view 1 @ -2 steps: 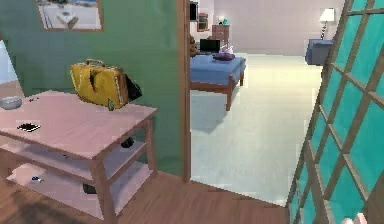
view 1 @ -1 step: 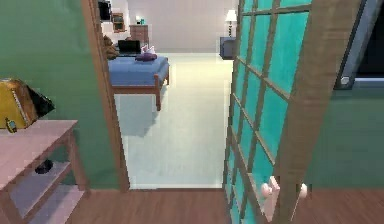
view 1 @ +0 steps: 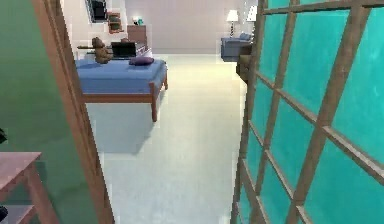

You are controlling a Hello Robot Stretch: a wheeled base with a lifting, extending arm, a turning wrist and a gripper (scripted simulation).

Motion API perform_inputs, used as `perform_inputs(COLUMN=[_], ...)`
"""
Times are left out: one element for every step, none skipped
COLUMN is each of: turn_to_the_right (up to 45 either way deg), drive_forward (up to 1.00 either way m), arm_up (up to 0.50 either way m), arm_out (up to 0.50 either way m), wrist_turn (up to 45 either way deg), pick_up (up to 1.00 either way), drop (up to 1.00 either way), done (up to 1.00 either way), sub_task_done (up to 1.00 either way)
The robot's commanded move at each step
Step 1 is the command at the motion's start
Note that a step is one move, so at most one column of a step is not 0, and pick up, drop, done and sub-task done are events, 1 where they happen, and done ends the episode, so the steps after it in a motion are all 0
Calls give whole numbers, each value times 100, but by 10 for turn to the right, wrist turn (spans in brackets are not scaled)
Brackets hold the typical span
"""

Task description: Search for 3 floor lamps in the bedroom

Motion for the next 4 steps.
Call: perform_inputs(turn_to_the_right=[0,30,0,330], drive_forward=[25,0,90,0], arm_up=[0,0,0,0], arm_out=[0,0,0,0], wrist_turn=[0,0,0,0], pick_up=[0,0,0,0], drop=[0,0,0,0], done=[0,0,0,0], sub_task_done=[0,0,0,0])
